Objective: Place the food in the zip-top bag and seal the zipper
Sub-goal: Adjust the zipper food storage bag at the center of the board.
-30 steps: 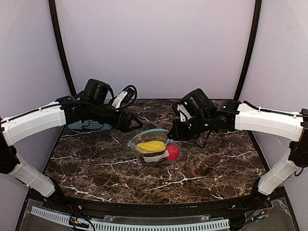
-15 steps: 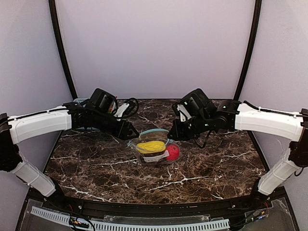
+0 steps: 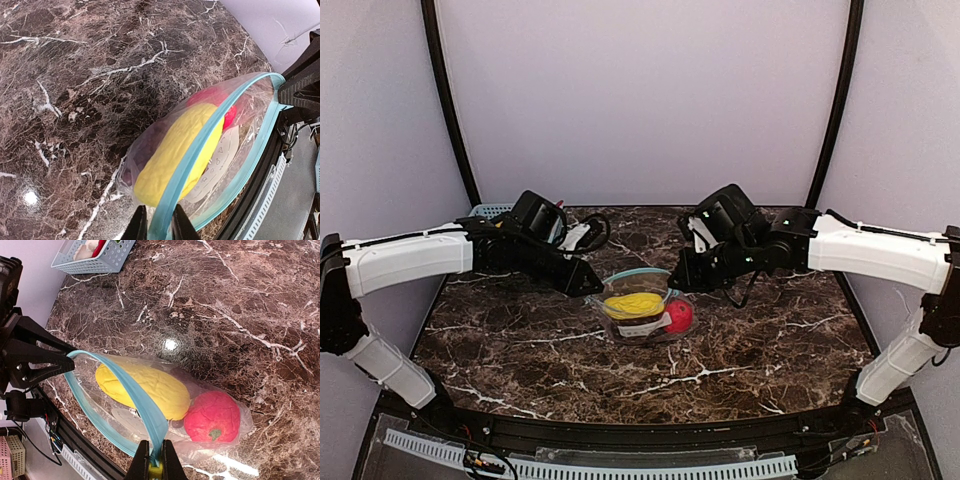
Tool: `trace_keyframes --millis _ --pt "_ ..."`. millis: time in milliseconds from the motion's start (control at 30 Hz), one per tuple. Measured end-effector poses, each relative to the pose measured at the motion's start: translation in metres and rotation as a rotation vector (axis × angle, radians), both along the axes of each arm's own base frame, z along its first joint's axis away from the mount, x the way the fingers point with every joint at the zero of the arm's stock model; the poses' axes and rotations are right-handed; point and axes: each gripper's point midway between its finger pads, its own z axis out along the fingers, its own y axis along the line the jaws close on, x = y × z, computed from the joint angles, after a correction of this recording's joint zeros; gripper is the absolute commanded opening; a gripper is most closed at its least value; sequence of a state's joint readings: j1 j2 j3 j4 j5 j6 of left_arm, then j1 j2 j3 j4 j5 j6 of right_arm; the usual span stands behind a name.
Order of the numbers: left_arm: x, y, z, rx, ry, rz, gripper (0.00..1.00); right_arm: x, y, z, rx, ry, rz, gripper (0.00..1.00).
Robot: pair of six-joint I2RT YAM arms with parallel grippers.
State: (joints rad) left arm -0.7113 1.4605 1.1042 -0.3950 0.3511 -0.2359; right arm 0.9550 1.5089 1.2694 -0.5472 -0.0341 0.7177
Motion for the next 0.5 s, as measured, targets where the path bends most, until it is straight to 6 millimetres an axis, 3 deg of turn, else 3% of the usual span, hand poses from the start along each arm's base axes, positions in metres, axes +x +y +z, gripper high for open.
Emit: trace_keyframes --millis 100,300,500 --pt "-0.001 -0.001 0.000 -0.003 0.001 -0.008 0.01 0.000 0.000 0.000 0.000 0.000 0.000 0.02" --pt "-0.007 -0.001 0.000 -0.015 0.015 -0.026 0.01 0.002 -0.001 -0.003 -0.006 0.002 -0.005 0.02" --pt "-0.022 0.005 0.013 -0.061 0.027 -0.026 0.01 0.013 0.002 -0.011 -0.025 0.009 -0.012 0.02"
